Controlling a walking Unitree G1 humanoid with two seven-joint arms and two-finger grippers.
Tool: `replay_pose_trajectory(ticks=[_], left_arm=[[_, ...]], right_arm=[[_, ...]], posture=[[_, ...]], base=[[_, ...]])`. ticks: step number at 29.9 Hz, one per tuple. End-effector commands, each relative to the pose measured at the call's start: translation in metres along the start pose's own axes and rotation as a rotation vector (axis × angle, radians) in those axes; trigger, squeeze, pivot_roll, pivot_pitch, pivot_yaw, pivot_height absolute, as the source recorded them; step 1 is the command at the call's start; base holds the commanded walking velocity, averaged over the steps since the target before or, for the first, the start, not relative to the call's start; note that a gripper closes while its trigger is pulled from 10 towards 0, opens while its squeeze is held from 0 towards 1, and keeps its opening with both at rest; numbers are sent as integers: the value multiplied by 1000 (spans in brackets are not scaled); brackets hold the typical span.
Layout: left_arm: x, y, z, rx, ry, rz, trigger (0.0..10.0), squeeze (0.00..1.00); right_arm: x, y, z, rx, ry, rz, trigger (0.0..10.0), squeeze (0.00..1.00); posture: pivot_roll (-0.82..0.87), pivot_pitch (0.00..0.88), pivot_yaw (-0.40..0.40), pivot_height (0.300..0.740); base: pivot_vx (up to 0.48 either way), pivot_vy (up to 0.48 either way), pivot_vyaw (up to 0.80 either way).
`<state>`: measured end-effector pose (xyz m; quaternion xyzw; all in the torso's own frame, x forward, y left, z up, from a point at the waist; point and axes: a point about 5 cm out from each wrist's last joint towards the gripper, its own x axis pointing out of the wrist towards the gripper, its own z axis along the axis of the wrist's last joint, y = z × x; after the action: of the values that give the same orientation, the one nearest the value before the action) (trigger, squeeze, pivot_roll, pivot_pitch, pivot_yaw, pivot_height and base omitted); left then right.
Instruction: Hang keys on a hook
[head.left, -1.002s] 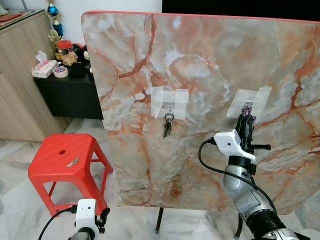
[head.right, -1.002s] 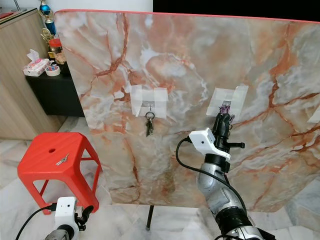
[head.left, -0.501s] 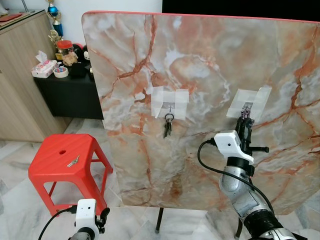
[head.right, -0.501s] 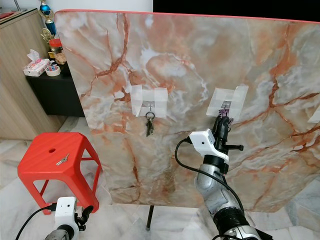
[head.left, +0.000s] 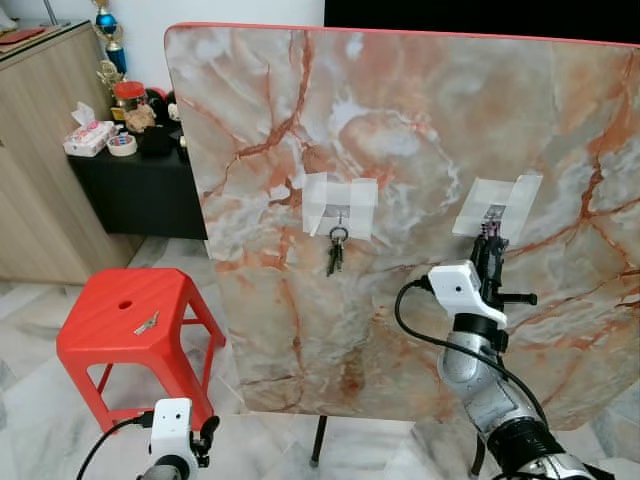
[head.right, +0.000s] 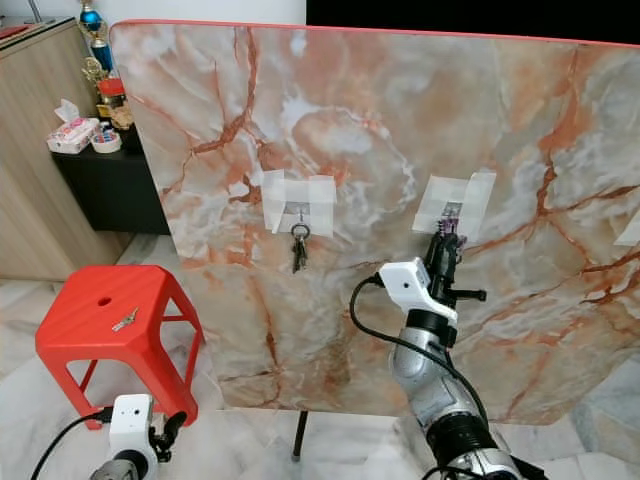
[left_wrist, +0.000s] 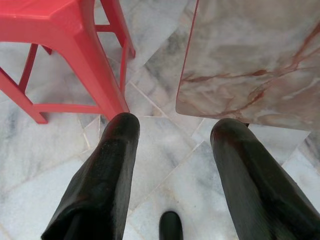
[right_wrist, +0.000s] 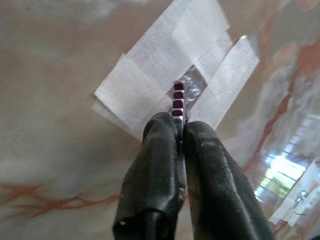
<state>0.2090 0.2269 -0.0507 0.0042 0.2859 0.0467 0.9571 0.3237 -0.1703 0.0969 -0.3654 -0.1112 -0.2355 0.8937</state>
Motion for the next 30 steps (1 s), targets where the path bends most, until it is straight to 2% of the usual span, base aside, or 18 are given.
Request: replay_pose_trajectory(ticks=[1,4,5,6,7,16,17,30], left_arm=[[-1,-2,-5,-13,24,-3,10000,0],[-1,-2,-6,-14,31,-1,10000,0],[-1,-2,-6,-14,33,-1,10000,0],[-1,-2,-6,-14,35,0,10000,0],[-2,-1,-7,-14,38,1,10000,0],[-3,2,-8,-14,44,4,10000,0],[-3,2,-8,-14,44,4,10000,0],[-2,1,-7,-12,38,2,10000,0]], right_arm=[[4,0,-1,5,19,2,10000,639],[3,1,-1,-1,24,15,10000,627],[3,2,-2,-3,25,18,10000,294],[3,2,-2,-4,25,19,10000,294],[3,2,-2,-4,25,20,10000,196],[3,4,-4,-9,34,34,10000,149],[3,4,-4,-7,36,36,10000,0],[5,3,2,15,-4,26,10000,0]], posture=[[74,2,-60,740],[75,2,-62,740],[75,2,-62,740],[75,2,-62,740],[75,2,-62,740],[75,1,-62,740],[75,1,-62,740],[76,2,-62,740]], base=[[0,0,0],[0,0,0],[0,0,0],[0,0,0],[0,0,0],[0,0,0],[0,0,0],[0,0,0]])
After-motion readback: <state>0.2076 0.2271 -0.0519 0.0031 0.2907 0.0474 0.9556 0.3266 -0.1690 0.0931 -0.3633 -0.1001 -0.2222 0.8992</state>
